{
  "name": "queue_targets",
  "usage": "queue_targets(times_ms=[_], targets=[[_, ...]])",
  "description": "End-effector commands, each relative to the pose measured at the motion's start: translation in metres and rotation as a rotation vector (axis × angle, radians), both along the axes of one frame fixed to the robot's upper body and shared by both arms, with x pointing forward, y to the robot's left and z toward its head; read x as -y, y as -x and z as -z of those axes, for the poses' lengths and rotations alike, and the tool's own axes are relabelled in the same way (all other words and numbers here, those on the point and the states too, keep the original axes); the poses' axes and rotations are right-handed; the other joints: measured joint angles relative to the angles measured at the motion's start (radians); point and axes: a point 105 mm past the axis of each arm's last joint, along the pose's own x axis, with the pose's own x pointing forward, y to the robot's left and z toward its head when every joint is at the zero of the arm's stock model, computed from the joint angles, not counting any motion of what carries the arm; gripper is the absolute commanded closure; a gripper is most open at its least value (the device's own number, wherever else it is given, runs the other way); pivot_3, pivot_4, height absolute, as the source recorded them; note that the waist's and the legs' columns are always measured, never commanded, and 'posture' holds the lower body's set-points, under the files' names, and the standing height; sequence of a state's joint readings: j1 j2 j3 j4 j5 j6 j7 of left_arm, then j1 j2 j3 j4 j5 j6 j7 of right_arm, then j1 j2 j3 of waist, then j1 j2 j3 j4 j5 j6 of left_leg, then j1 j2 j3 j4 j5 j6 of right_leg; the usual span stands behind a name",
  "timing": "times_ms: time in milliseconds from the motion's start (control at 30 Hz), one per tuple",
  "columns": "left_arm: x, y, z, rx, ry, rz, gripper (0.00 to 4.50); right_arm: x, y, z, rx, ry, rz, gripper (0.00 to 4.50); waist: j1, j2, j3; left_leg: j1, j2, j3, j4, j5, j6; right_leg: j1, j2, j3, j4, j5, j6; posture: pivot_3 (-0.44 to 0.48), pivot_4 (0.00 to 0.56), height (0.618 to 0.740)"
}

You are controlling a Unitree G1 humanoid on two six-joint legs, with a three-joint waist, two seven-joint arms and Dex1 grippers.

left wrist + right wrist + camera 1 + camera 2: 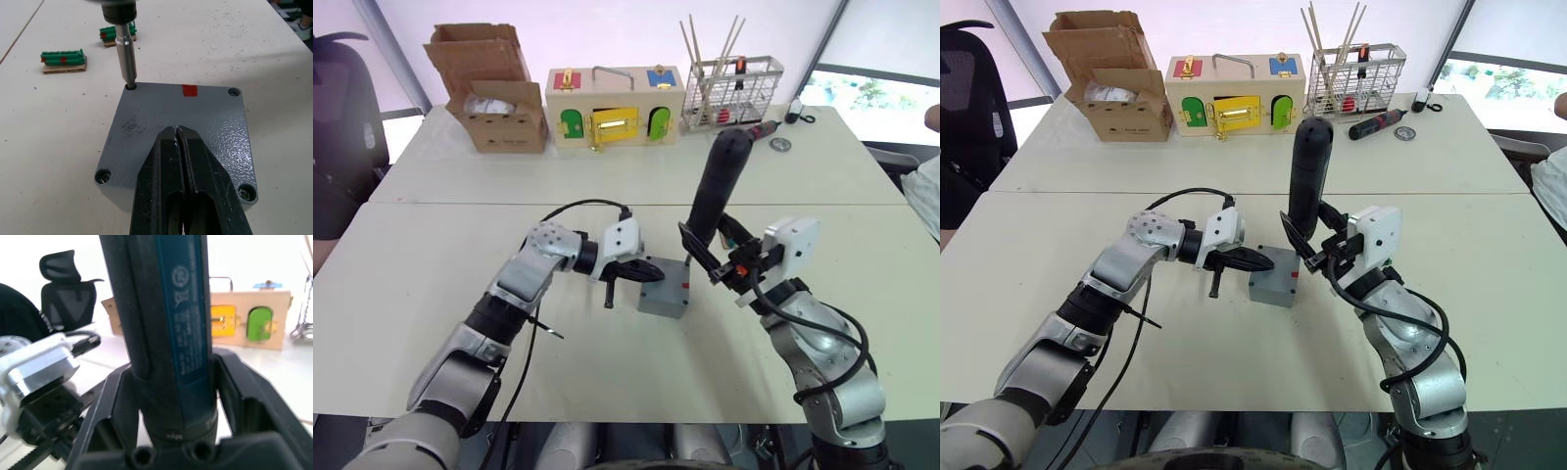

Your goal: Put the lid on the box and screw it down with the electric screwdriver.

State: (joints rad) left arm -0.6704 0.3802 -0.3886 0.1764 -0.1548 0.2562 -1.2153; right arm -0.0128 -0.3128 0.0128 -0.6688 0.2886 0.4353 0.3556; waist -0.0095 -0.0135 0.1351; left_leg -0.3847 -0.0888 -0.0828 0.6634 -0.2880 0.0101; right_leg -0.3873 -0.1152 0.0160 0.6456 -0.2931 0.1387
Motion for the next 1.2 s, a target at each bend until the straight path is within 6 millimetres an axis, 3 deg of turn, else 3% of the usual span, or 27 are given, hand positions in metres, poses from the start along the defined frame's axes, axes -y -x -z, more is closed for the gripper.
queue_targets(times_ms=[33, 300, 467, 600, 733, 800, 967, 1200], targets=[[0.0, 0.003, 0.009, -0.014, -0.026, -0.005, 4.5, 0.004, -0.004, 0.055, -0.238, 0.029, 0.019, 2.55, 0.0, 0.0, -0.001, 0.0, 0.0, 0.0, 0.0, 0.0, 0.0, 0.0, 0.0, 0.0, 0.0, 0.0, 0.0, 0.0, 0.15, 0.737], [0.001, 0.003, 0.009, -0.016, -0.023, -0.003, 4.5, 0.006, -0.007, 0.042, -0.191, 0.009, 0.03, 2.55, 0.001, -0.001, -0.004, 0.0, 0.0, -0.001, 0.0, 0.0, 0.0, 0.0, 0.0, 0.0, -0.001, 0.0, 0.0, 0.0, 0.15, 0.737], [0.002, 0.003, 0.009, -0.018, -0.022, -0.002, 4.5, 0.006, -0.008, 0.013, -0.108, -0.001, 0.024, 2.55, 0.002, 0.0, -0.003, -0.001, 0.0, -0.001, -0.001, 0.0, 0.0, 0.0, -0.001, 0.0, -0.002, 0.0, 0.0, 0.0, 0.15, 0.737], [0.004, 0.002, 0.008, -0.015, -0.013, -0.007, 4.5, 0.011, -0.008, -0.023, -0.03, -0.003, 0.014, 2.55, 0.006, 0.002, -0.002, -0.003, -0.001, -0.001, -0.001, 0.0, 0.0, -0.001, -0.001, 0.0, -0.003, 0.0, 0.0, 0.0, 0.15, 0.737], [0.002, 0.0, -0.002, -0.012, 0.027, -0.027, 4.5, 0.011, -0.004, -0.06, 0.021, -0.031, -0.053, 2.55, 0.018, 0.007, 0.002, -0.007, -0.001, -0.001, -0.001, 0.0, 0.0, -0.003, -0.001, 0.0, -0.007, 0.0, 0.0, 0.0, 0.15, 0.737], [-0.003, 0.004, -0.018, -0.009, 0.08, -0.034, 4.5, 0.008, 0.0, -0.09, 0.055, -0.061, -0.141, 2.55, 0.02, 0.012, 0.011, -0.009, -0.001, -0.001, -0.001, 0.0, 0.0, -0.003, -0.002, 0.0, -0.006, 0.0, 0.0, 0.0, 0.15, 0.737], [-0.01, 0.0, -0.052, -0.001, 0.184, -0.105, 4.5, 0.016, -0.002, -0.127, 0.036, -0.141, -0.206, 2.55, 0.02, 0.012, 0.017, -0.025, 0.0, -0.002, 0.0, 0.006, -0.009, -0.021, -0.003, 0.0, 0.002, 0.0, 0.0, 0.0, 0.15, 0.737], [-0.009, -0.001, -0.063, 0.025, 0.203, -0.13, 4.5, 0.024, -0.009, -0.134, -0.013, -0.148, -0.202, 2.55, 0.021, 0.011, 0.018, -0.026, -0.002, 0.0, 0.001, 0.005, -0.008, -0.02, -0.004, 0.0, 0.0, 0.0, 0.0, 0.0, 0.15, 0.737]])
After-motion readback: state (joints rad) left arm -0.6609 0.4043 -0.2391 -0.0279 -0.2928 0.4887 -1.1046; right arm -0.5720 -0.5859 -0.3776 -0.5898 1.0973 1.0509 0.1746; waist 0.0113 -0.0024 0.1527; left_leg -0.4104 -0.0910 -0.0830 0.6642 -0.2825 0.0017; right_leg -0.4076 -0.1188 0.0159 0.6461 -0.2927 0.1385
